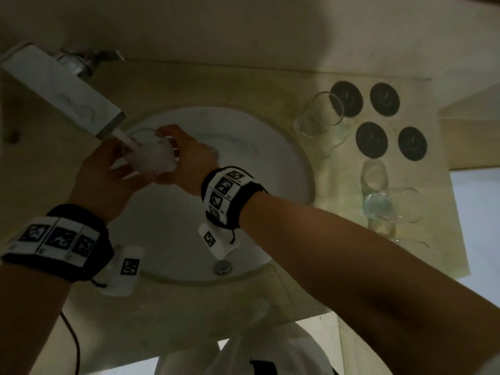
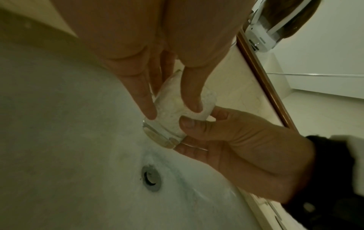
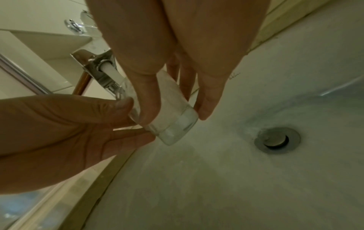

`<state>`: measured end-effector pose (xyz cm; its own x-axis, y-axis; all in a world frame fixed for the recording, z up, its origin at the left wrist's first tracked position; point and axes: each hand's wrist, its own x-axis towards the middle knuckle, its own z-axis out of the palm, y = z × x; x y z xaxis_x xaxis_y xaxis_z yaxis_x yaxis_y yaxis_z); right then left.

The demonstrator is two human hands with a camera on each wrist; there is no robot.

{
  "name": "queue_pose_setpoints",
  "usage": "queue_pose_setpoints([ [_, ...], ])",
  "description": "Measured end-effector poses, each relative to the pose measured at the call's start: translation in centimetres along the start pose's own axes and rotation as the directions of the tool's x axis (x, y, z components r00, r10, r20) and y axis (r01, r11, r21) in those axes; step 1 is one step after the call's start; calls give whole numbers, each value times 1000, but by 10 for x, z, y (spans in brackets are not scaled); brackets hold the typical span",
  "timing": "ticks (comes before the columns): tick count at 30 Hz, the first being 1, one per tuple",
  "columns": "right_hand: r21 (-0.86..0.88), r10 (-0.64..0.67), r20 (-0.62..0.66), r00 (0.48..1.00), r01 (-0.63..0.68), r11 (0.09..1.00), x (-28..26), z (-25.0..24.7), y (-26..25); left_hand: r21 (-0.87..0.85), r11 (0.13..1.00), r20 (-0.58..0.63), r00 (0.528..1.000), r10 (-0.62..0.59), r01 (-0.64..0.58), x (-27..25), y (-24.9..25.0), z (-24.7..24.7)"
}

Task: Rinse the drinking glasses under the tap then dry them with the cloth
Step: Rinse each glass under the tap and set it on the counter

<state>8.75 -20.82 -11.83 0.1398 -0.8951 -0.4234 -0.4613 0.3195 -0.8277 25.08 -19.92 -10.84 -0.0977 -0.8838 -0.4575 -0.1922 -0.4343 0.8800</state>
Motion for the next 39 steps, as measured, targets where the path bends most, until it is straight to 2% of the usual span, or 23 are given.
queue_pose_setpoints([
  [7,73,-72,0,997,71,995,8,5,9,79,997,-43,999,13,-10,-2,3,-4],
  [12,75,-81,-2,997,81,994,9,6,9,57,998,-72,997,-12,16,-4,5,-2],
  [16,6,5,60,998,-5,1000,11,2,7,140,990,-71,997,-18,28,-1,2,-4],
  [19,-127,105,120,987,-90,988,9,2,7,105,984,-62,988,-141,147,2,0,-4],
  [23,-86,239,157,958,-228,970,5,7,9,139,943,-97,952,-290,302,3,-2,-2],
  [26,-101,268,210,940,-252,963,1,2,6,216,930,-104,954,-281,298,2,-2,0],
  [28,-111,264,216,940,-245,963,1,-1,8,188,927,-130,944,-305,325,4,-3,1],
  [31,-100,245,227,942,-228,969,4,-1,7,191,936,-131,952,-276,297,5,1,1],
  [35,-51,209,192,959,-203,978,9,-1,12,7,962,-89,958,-272,274,2,5,-2],
  [39,19,63,116,991,-66,998,6,1,17,-109,987,-24,992,-126,122,-3,3,-5],
])
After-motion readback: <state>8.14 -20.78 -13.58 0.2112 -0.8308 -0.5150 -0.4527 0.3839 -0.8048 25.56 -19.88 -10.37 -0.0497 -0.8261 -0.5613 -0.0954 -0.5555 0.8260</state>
